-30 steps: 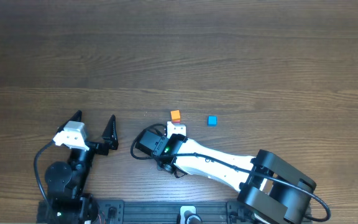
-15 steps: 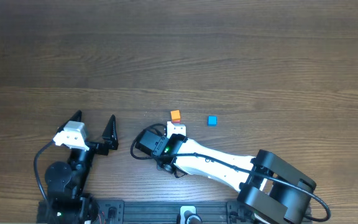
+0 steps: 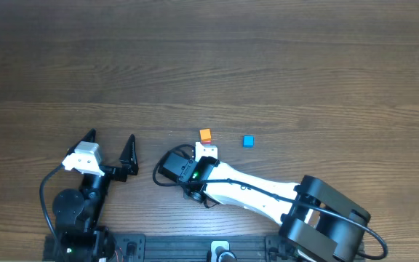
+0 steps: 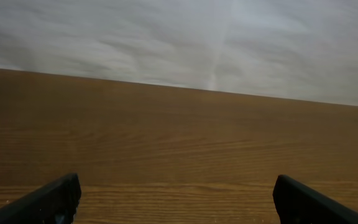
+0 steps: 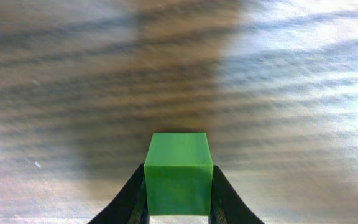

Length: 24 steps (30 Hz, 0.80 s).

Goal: Stack Cubes

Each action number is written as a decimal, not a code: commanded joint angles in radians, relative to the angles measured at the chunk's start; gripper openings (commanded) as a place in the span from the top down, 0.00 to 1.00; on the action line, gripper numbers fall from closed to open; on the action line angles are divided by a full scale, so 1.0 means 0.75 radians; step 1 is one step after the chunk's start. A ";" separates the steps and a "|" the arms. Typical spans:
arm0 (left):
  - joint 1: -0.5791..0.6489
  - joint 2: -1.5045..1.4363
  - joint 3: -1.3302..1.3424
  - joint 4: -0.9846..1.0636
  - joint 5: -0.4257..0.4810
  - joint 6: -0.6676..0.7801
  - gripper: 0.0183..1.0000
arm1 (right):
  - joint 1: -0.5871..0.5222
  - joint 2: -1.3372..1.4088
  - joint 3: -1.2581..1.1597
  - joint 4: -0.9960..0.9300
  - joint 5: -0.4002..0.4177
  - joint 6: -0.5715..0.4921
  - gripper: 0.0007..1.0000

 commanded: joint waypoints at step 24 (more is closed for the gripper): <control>-0.005 -0.011 -0.008 0.001 0.003 0.020 0.00 | -0.307 0.142 0.784 -0.529 0.130 -0.371 0.93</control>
